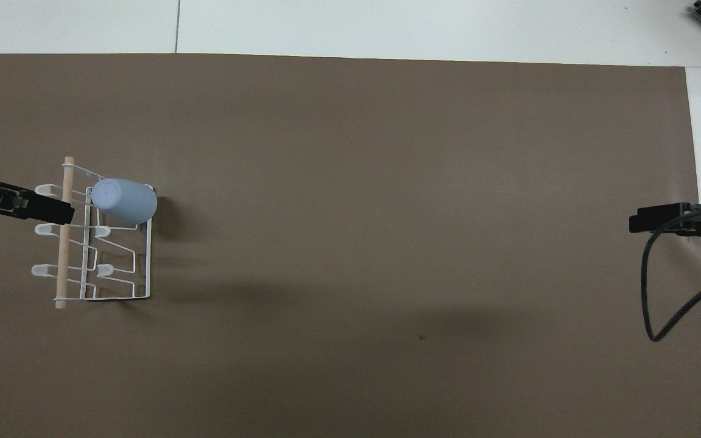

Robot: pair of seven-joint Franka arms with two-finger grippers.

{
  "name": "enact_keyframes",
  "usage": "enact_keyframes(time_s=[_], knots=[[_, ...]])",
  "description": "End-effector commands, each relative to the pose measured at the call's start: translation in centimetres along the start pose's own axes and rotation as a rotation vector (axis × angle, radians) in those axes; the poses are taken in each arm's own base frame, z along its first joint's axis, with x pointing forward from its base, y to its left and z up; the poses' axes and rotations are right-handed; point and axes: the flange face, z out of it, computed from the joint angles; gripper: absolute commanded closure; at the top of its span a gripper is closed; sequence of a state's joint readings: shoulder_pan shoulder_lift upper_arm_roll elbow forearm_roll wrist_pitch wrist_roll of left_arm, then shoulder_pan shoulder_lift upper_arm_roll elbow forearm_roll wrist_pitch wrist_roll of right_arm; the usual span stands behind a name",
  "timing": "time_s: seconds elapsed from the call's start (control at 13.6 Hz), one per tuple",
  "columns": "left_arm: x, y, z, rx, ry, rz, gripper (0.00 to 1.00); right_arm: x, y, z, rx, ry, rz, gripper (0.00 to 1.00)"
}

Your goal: Hang cup on cup holder

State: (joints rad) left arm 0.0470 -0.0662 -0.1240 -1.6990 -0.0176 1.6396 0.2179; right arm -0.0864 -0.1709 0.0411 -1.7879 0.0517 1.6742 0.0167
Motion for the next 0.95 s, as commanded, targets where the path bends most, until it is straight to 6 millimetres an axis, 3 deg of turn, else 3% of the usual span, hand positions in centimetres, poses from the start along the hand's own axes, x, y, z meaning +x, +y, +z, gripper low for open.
enact_keyframes(time_s=[0.0,0.88], knots=[[0.4,0.5,-1.3,-0.013,-0.01,-0.006,0.0,-0.4,0.3,-0.1,-0.016,0.015,-0.017,0.0],[-0.2,0.6,-2.3,-0.005,0.001,-0.057,0.0,-0.4,0.3,-0.1,-0.016,0.015,-0.017,0.0]])
